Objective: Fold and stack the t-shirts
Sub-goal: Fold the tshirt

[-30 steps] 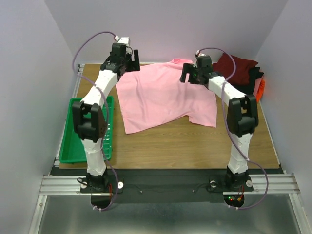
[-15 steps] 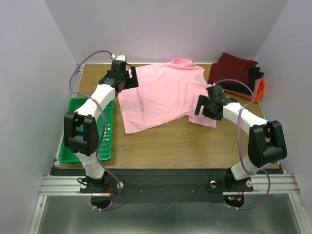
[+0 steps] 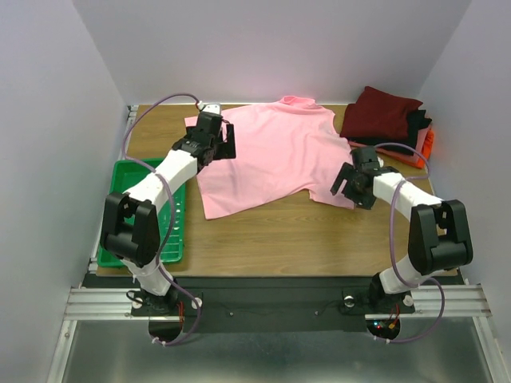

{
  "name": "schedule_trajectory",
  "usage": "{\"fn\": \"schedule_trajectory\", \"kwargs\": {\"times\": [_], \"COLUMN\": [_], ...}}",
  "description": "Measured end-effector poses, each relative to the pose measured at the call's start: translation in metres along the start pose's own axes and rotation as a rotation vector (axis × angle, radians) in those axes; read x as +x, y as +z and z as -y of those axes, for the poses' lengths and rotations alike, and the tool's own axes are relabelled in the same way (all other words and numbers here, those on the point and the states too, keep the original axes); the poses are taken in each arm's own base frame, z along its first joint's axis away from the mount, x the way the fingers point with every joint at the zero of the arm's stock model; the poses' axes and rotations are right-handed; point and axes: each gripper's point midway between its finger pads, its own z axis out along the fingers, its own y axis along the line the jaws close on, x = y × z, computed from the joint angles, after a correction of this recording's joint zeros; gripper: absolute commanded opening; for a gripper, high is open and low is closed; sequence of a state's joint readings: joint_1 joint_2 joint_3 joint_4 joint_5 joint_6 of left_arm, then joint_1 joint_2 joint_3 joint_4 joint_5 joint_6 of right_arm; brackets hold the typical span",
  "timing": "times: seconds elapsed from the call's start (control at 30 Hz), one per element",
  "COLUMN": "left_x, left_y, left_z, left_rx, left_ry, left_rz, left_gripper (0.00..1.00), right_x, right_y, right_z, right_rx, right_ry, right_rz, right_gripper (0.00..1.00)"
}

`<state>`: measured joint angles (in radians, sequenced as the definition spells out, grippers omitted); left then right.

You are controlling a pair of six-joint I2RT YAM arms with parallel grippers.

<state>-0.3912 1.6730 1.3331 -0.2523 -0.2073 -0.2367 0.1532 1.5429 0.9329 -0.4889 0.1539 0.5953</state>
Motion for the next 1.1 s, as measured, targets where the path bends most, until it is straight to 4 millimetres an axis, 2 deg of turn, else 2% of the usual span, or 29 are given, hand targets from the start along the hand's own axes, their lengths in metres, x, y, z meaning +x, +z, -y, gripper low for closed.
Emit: {"fn": "schedule_trajectory", "kwargs": {"times": [0.17, 0.37, 0.53, 0.7, 0.73, 0.83, 0.97, 1.07, 1.1], "left_x": [-0.004, -0.004, 0.001, 0.003, 0.003, 0.003, 0.012, 0.036, 0.041], "left_y": [-0.009, -0.008, -0.007, -0.009, -0.010, -0.011, -0.011, -0.014, -0.015], "left_z": [-0.010, -0.010, -0.012, -0.013, -0.013, -0.013, -0.017, -0.029, -0.031], "left_rx": [-0.015, -0.014, -0.017, -0.018, -0.017, -0.017, -0.028, -0.067, -0.071], "left_ry": [-0.014, -0.017, -0.014, -0.014, -0.015, -0.015, -0.017, -0.004, -0.002], "left_rz": [0.025, 0.031, 0.021, 0.018, 0.021, 0.022, 0.007, -0.038, -0.047], "left_gripper": [0.98, 0.98, 0.98, 0.98, 0.98, 0.98, 0.98, 0.97, 0.96], "right_x": [-0.007, -0.009, 0.004, 0.005, 0.006, 0.006, 0.007, 0.008, 0.008], "right_y": [0.002, 0.009, 0.019, 0.019, 0.020, 0.021, 0.021, 0.022, 0.022], "right_z": [0.008, 0.013, 0.020, 0.020, 0.020, 0.020, 0.024, 0.028, 0.029], "right_rx": [0.024, 0.042, 0.057, 0.054, 0.051, 0.056, 0.073, 0.092, 0.098], "right_ry": [0.037, 0.067, 0.082, 0.100, 0.109, 0.111, 0.106, 0.094, 0.092], "right_rz": [0.015, 0.018, -0.008, -0.002, 0.003, 0.000, 0.000, -0.003, -0.005], "right_gripper": [0.87, 0.76, 0.67, 0.61, 0.54, 0.49, 0.31, 0.23, 0.23]}}
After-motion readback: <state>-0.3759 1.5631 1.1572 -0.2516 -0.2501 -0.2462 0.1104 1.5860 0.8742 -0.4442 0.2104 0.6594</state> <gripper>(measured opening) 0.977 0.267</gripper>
